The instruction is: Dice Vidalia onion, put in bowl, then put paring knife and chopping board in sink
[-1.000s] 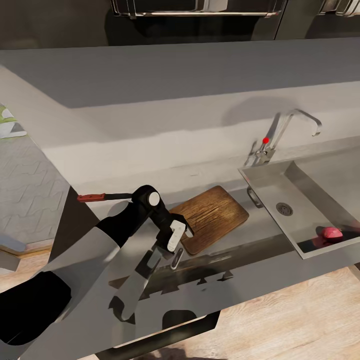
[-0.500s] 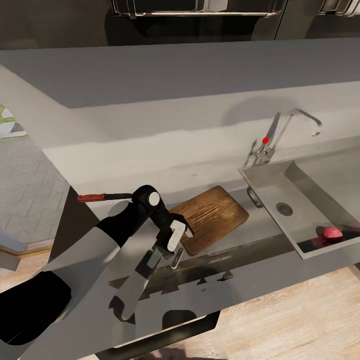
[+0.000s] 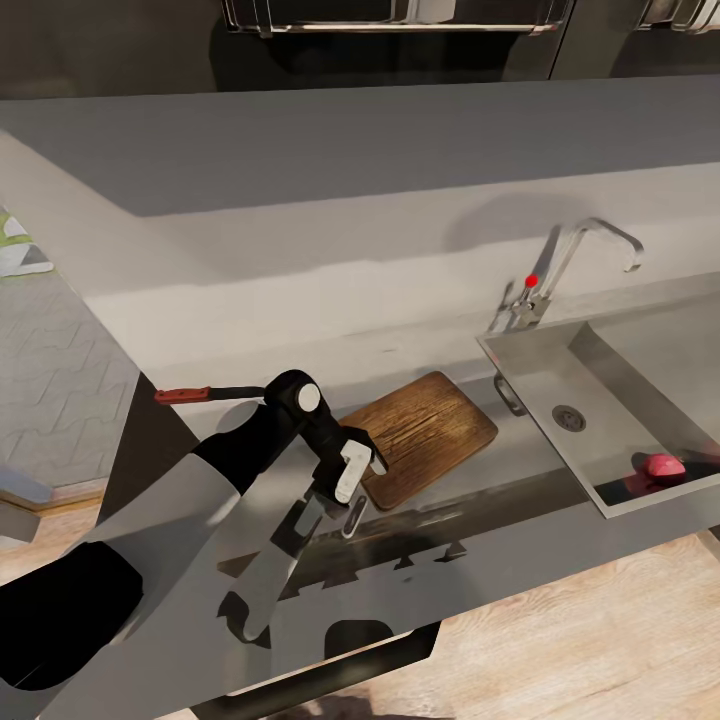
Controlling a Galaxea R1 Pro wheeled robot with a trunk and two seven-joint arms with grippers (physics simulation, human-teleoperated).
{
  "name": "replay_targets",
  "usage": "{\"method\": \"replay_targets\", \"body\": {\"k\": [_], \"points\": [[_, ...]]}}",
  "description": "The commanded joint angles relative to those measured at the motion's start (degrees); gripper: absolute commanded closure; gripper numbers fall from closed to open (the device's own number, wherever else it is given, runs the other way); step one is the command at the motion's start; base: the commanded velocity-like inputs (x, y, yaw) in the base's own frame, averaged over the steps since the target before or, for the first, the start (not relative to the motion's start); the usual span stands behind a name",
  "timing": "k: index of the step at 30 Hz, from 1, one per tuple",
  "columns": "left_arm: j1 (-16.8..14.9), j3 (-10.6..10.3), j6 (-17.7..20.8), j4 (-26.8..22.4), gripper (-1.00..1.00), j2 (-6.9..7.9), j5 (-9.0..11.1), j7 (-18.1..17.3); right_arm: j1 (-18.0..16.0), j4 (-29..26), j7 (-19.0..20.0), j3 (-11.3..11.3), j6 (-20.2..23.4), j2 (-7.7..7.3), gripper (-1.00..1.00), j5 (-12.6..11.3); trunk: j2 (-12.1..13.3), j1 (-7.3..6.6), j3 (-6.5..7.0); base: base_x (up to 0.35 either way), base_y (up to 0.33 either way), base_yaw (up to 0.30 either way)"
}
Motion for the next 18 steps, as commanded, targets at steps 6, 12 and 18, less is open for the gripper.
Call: {"method": "replay_targets", "body": {"k": [6, 12, 18], "points": [[1.4, -0.1, -0.2, 0.0, 1.0, -0.26, -0.3, 2.3, 0.0, 0.1, -0.2, -0.1, -0.2, 0.02, -1.0, 0.1, 0.0, 0.06, -0.1, 0.0, 0.0, 0.0], [1.4, -0.3, 0.1, 0.1, 1.0, -0.33, -0.3, 2.3, 0.0, 0.1, -0.2, -0.1, -0.2, 0.02, -1.0, 0.1, 0.0, 0.06, -0.1, 0.0, 0.0, 0.0], [1.4, -2.6, 0.2, 0.1, 1.0, -0.28, -0.3, 2.4, 0.0, 0.1, -0.1, -0.1, -0.2, 0.02, -1.0, 0.1, 0.0, 0.06, -0.1, 0.0, 0.0, 0.0]]}}
